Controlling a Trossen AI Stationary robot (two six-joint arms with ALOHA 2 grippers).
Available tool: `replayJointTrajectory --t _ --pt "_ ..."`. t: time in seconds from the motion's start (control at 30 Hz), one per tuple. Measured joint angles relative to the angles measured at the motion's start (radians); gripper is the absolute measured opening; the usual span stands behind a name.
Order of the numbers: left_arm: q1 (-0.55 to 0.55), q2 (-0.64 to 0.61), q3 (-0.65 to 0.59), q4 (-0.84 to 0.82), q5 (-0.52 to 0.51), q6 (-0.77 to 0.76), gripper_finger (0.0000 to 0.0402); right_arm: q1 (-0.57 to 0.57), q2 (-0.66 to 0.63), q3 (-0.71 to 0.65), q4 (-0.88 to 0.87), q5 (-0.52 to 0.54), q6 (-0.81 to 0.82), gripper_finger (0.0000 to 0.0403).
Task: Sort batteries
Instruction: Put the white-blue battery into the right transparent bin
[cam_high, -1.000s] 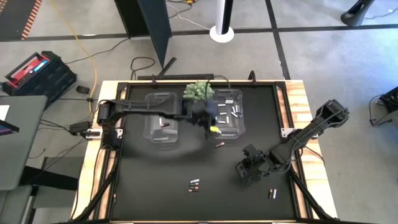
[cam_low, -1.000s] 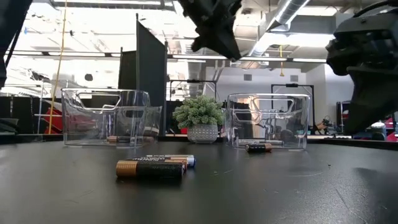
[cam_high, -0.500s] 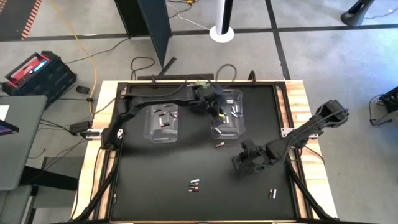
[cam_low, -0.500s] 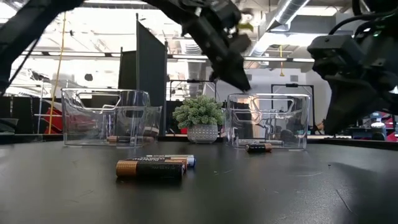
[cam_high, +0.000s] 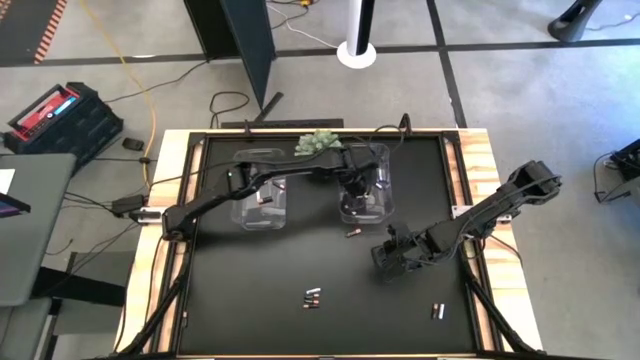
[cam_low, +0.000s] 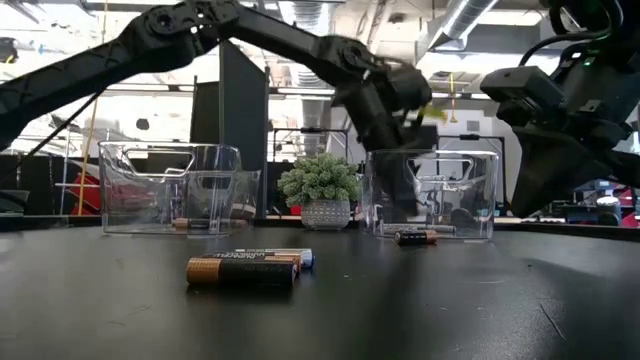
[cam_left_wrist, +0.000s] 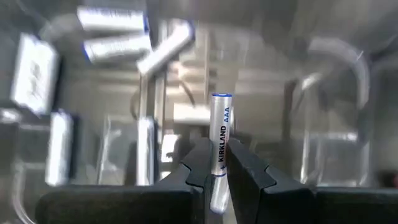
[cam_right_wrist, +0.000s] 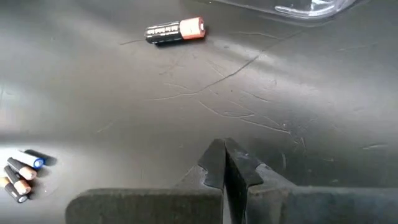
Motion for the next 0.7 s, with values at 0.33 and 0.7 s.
replayJointTrajectory --t 0.33,0.7 --pt "0.002 0.013 -0.001 0.006 -0.026 0.009 0.0042 0.0 0.0 0.0 -0.002 0.0 0.014 0.0019" --pt "0.002 0.013 -0.001 0.006 -0.027 0.005 0.0086 0.0 0.0 0.0 -0.002 0.0 0.014 0.0019"
